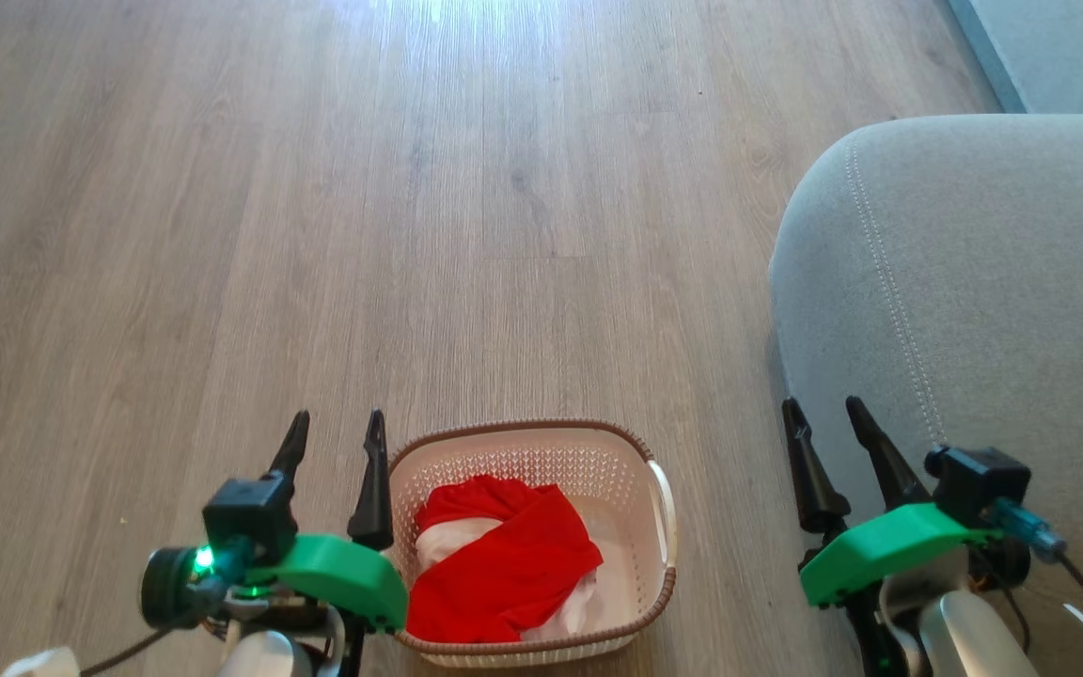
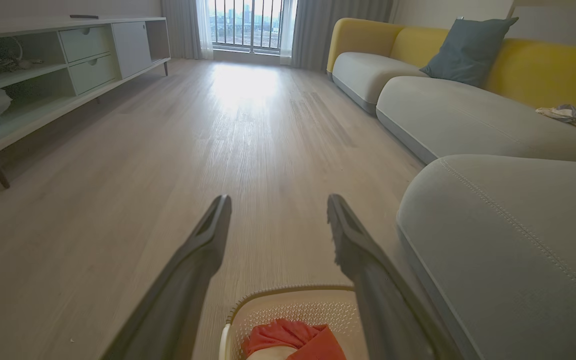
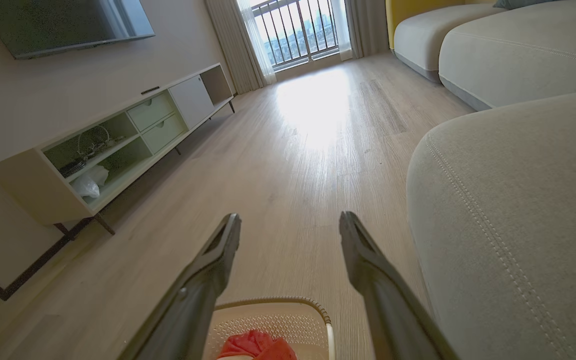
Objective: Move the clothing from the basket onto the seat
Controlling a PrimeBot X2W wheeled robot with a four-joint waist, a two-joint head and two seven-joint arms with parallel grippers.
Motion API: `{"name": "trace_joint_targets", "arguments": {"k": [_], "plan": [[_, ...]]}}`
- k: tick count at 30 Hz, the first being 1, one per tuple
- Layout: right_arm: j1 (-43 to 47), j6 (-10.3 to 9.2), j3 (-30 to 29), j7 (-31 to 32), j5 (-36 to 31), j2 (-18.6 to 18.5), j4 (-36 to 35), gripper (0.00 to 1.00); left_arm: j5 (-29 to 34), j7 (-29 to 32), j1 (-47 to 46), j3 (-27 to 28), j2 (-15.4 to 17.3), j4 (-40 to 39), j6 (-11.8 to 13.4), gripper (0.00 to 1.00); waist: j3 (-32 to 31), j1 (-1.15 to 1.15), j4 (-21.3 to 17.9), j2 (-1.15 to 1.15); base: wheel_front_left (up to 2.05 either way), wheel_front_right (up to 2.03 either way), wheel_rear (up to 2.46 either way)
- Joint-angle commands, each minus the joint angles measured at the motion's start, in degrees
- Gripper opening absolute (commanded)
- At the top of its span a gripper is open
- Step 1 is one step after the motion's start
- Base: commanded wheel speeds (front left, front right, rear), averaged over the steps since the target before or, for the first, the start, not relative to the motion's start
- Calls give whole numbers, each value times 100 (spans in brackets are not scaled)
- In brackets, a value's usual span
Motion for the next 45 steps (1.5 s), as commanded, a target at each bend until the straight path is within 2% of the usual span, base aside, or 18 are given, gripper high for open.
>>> {"name": "trace_joint_targets", "arguments": {"k": [1,8,23,38,45], "plan": [[-364,2,130,-88,-177,-62,-119,100,156,-103,-158,88,83,-146,66,100,-6,0,1,0,0,0,0],[-495,2,115,-206,-587,-65,286,100,510,-220,-150,3,45,37,42,100,-26,0,11,0,0,0,0],[-651,2,252,-457,-1476,-72,409,100,1576,-469,-125,-17,-50,-25,66,100,-32,0,15,0,0,0,0],[-653,2,253,-457,-1282,-72,436,100,1561,-469,-67,114,-153,148,-234,100,120,0,-97,0,0,0,0],[-734,2,187,-457,-1320,-72,333,100,1564,-469,-199,157,-191,443,-432,100,679,0,-304,0,0,0,0]]}}
